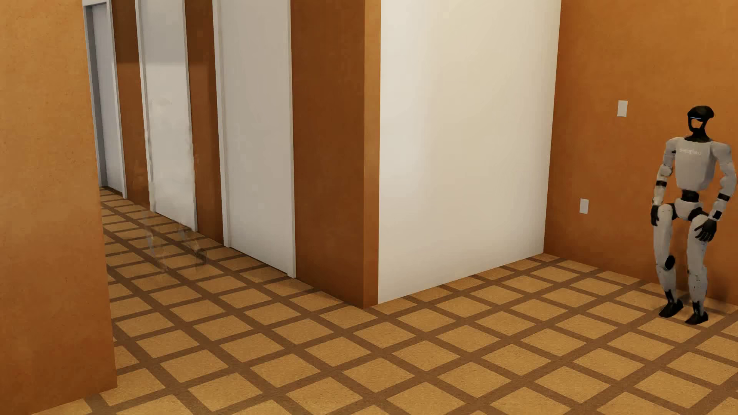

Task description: Avoid the corner

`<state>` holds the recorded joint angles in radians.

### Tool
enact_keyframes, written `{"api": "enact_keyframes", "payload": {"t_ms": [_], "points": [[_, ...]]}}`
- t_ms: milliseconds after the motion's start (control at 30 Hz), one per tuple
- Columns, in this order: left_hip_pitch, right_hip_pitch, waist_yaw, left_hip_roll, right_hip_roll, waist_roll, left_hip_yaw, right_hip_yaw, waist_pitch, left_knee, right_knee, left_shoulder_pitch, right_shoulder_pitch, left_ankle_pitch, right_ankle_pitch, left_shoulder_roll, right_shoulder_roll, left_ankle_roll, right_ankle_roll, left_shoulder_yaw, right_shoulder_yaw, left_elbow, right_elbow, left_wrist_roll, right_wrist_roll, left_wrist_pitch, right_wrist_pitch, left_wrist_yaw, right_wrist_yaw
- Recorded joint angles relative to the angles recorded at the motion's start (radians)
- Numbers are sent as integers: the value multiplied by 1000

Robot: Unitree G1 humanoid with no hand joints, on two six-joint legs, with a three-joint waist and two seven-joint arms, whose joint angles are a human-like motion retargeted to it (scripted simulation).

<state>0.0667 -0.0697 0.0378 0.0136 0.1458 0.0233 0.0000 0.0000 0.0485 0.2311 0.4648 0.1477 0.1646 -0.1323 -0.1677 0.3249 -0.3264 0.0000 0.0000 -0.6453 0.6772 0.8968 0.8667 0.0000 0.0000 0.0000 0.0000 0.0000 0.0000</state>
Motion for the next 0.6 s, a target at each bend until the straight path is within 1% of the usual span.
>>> {"api": "enact_keyframes", "payload": {"t_ms": [33, 67, 100, 133, 167, 200, 233, 267, 300, 333, 400, 433, 467, 500, 533, 567, 600], "points": [[-27, -25, -26, 4, 10, 1, 0, 0, -4, 23, 14, 6, -8, -24, 16, 3, 3, 0, 0, 67, 5, 13, 2, 0, 0, 0, 0, 0, 0], [12, -16, 31, 6, 25, 15, 0, 0, -18, -65, 26, 38, 13, -75, 9, -2, -1, 0, 0, 96, 2, 9, -8, 0, 0, 0, 0, 0, 0], [-41, -22, -5, -2, 18, 3, 0, 0, -2, 266, 36, 34, 0, -201, 21, 5, -5, 0, 0, 74, 5, 5, -17, 0, 0, 0, 0, 0, 0], [-87, -15, -2, 1, 23, 4, 0, 0, 8, 334, 53, 45, -2, -226, 12, 5, -8, 0, 0, 80, 10, 6, -33, 0, 0, 0, 0, 0, 0], [-156, 15, 11, 13, 34, 13, 0, 0, 23, 455, 37, 55, 0, -217, -42, 7, -13, 0, 0, 75, -17, -4, -61, 0, 0, 0, 0, 0, 0], [-199, 62, 14, 28, 46, 27, 0, 0, 57, 574, 44, 65, -18, -190, -67, -7, -28, 0, 0, 96, 25, 21, -64, 0, 0, 0, 0, 0, 0], [-269, 88, 37, 28, 32, 25, 0, 0, 76, 688, 43, 67, -38, -178, -84, -14, -38, 0, 0, 84, 35, 21, -71, 0, 0, 0, 0, 0, 0], [-310, 113, 96, 31, 18, 19, 0, 0, 64, 706, 30, 95, -44, -174, -115, -15, -32, 0, 0, 89, 24, 13, -68, 0, 0, 0, 0, 0, 0], [-387, 117, 137, 31, 5, 0, 0, 0, 55, 689, 14, 102, -70, -168, -142, -8, -25, 0, 0, 79, 17, 17, -60, 0, 0, 0, 0, 0, 0], [-410, 180, 158, 38, 2, 2, 0, 0, 67, 618, -19, 124, -78, -151, -174, -4, -26, 0, 0, 67, 14, 21, -78, 0, 0, 0, 0, 0, 0], [-512, 257, 194, 45, -17, -6, 0, 0, 64, 510, -58, 147, -105, -37, -267, 3, -29, 0, 0, 84, -6, 39, -104, 0, 0, 0, 0, 0, 0], [-552, 298, 204, 47, -22, -7, 0, 0, 71, 459, -62, 150, -126, 4, -311, 2, -25, 0, 0, 101, -24, 70, -100, 0, 0, 0, 0, 0, 0], [-583, 335, 224, 54, -23, -5, 0, 0, 73, 417, -66, 147, -134, 35, -341, 0, -34, 0, 0, 89, -31, 91, -117, 0, 0, 0, 0, 0, 0], [-610, 360, 248, 58, -32, -8, 0, 0, 77, 388, -65, 148, -150, 42, -356, 1, -31, 0, 0, 99, -38, 103, -104, 0, 0, 0, 0, 0, 0], [-625, 395, 260, 62, -37, -5, 0, 0, 81, 392, -65, 152, -152, 25, -355, 1, -38, 0, 0, 99, -32, 108, -107, 0, 0, 0, 0, 0, 0], [-639, 425, 282, 62, -51, -8, 0, 0, 80, 440, -67, 159, -145, 33, -335, 4, -30, 0, 0, 96, -39, 107, -89, 0, 0, 0, 0, 0, 0], [-661, 435, 309, 58, -71, -21, 0, 0, 78, 526, -41, 156, -142, 31, -290, 13, -35, 0, 0, 84, 5, 108, -73, 0, 0, 0, 0, 0, 0]]}}
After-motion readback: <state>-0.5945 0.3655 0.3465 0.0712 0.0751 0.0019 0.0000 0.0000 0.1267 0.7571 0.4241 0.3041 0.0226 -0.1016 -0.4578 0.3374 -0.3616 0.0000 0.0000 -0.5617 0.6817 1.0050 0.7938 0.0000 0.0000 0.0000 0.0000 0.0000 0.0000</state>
